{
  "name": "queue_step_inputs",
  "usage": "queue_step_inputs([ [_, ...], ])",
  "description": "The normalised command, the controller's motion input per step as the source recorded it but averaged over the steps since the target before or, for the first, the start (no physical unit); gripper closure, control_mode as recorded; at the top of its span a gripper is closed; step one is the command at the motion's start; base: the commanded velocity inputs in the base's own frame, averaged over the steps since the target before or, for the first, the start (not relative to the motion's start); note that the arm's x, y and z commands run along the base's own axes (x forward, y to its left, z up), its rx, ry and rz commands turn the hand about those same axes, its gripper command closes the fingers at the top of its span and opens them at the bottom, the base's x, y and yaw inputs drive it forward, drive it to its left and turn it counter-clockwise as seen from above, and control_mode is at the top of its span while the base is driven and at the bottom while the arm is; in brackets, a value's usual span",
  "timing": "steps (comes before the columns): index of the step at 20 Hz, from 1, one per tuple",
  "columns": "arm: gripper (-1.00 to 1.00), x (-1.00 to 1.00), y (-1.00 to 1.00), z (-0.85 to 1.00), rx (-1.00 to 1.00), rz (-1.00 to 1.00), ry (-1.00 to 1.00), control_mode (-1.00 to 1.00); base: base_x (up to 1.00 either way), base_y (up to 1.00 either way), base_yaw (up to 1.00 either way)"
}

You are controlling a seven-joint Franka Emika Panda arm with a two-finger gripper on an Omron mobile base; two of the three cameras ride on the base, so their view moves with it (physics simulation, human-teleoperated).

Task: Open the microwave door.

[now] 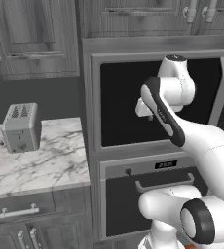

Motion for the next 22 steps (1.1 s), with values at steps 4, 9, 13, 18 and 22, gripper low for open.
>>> queue_step_inputs([
  [4, -1.0, -0.43, -0.16, 0.0, 0.0, 0.0, -0.11, -1.0, 0.0, 0.0, 0.0],
  [9, -1.0, -0.79, -0.56, 0.0, 0.04, 0.0, -0.27, -1.0, 0.0, 0.0, 0.0],
  [13, -1.0, -0.63, -0.53, 0.0, 0.02, 0.0, -0.42, -1.0, 0.0, 0.0, 0.0],
  [18, -1.0, -0.38, -0.62, 0.04, 0.0, -0.01, -0.48, -1.0, 0.0, 0.0, 0.0],
  [22, -1.0, -0.26, -0.67, 0.35, 0.01, -0.06, -0.5, -1.0, 0.0, 0.0, 0.0],
])
